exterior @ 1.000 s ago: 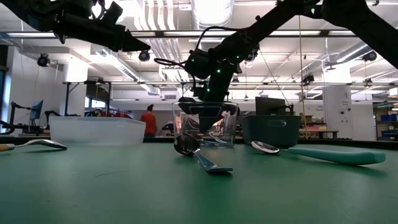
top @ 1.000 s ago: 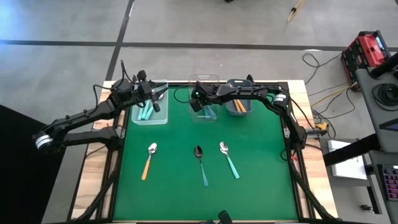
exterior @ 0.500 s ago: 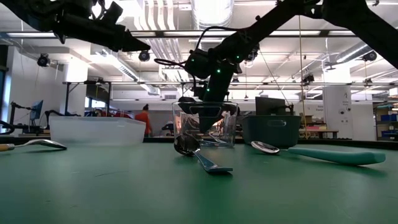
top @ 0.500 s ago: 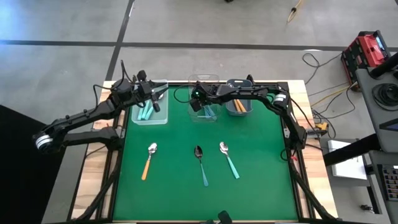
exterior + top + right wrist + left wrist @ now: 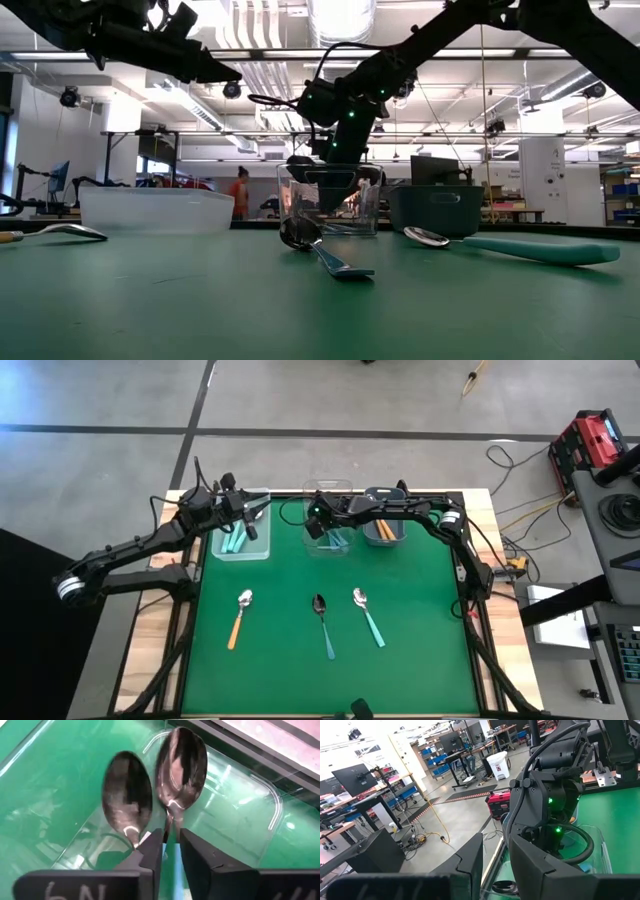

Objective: Sort silverware by color (type)
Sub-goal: Put the blue spoon into the transparent bin, then put the yellow spoon into the blue bin

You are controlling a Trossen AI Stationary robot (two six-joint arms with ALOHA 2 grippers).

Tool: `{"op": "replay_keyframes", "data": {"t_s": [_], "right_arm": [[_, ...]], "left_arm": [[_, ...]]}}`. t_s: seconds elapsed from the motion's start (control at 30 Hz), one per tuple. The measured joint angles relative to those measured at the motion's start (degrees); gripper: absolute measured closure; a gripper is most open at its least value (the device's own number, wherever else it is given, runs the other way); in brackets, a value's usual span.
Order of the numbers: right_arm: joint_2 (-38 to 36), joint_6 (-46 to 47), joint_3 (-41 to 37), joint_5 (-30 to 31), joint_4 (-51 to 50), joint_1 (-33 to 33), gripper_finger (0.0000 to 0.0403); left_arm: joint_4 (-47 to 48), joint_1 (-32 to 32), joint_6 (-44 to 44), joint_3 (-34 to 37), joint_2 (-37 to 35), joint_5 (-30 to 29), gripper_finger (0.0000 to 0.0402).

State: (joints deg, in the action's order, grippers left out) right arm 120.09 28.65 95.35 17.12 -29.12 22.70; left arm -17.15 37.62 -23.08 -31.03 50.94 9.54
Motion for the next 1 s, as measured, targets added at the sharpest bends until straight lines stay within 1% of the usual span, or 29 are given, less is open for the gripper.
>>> {"op": "replay_keyframes", "data": {"t_s": [0.2,0.4,0.5,0.63,0.73,0.8,1.0], "right_arm": [[0.00,0.10,0.00,0.33,0.00,-0.04,0.0303],[-1.28,-0.09,0.00,0.43,-0.28,-0.37,0.0289],[-2.86,-1.07,0.00,0.48,-0.55,-1.03,0.0290],[-5.43,-2.80,0.00,0.50,-0.68,-2.41,0.0298],[-7.90,-4.89,0.00,0.81,-0.63,-4.14,0.0306],[-9.65,-6.63,0.00,0.95,-0.88,-5.39,0.0311],[-15.11,-10.97,0.00,0.97,-2.86,-9.28,0.0324]], "left_arm": [[0.00,0.01,-0.01,0.00,0.00,-0.02,0.0325],[0.00,-0.01,0.00,0.00,-0.01,0.00,0.0325],[-0.43,-0.02,0.29,0.00,-0.01,0.00,0.0325],[-1.14,-0.48,5.18,-0.37,-0.09,1.06,0.0325],[1.84,-0.93,8.04,-1.52,-0.15,5.79,0.0325],[3.88,-1.41,9.63,-2.68,-0.17,7.79,0.0325],[12.95,-3.19,15.28,-5.36,-0.20,7.96,0.0325]]}}
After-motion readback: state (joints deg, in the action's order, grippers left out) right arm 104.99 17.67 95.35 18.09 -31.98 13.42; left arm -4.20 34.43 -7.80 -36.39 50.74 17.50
